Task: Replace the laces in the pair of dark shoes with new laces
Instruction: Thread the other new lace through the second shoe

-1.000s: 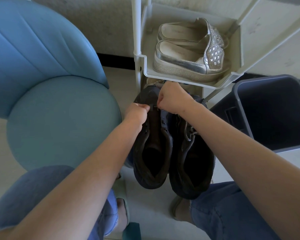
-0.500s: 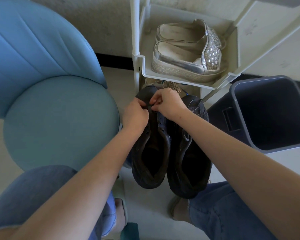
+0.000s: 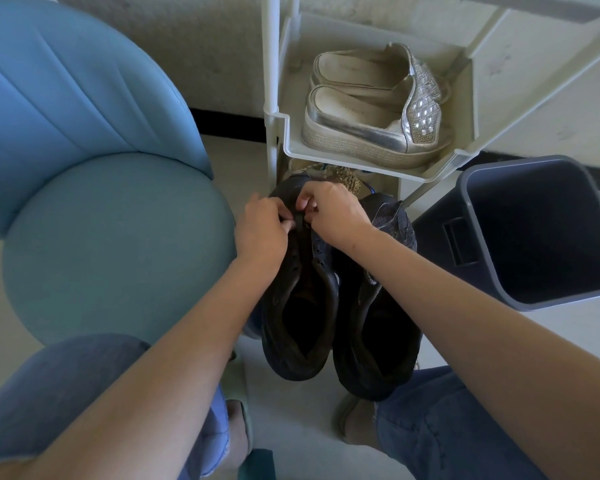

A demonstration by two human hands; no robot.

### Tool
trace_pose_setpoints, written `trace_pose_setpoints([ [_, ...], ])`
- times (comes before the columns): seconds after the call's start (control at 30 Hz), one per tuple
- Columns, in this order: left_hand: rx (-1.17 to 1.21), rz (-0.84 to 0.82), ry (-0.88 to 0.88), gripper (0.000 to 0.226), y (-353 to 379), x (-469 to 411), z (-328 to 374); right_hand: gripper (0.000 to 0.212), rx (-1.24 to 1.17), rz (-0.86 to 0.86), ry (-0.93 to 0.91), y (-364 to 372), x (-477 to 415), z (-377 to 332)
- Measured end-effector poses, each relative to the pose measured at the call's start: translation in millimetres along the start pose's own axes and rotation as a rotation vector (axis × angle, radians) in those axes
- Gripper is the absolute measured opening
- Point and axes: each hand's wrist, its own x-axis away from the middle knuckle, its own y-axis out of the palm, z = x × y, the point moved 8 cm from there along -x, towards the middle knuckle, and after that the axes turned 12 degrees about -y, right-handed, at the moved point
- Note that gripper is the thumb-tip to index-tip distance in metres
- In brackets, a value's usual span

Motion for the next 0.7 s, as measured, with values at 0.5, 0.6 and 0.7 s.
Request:
trace_pose_setpoints([
  [0.5,-0.295,-0.099,-0.002,0.031,11.3,-4.8,6.7,0.023,0.072,-0.015,-0.127,8.9,0.1,-2.0],
  [0.6,-0.185,-0.090,-0.051,0.031,0.0,-7.1,4.6,0.027,0.086,-0.015,-0.161,13.2,0.2,-8.6],
  [0.7,0.006,-0.039,-0.093,0.026,-14.9,-3.7,8.2,0.019,0.061,0.069,-0.134,4.8,-3.4,-13.9],
])
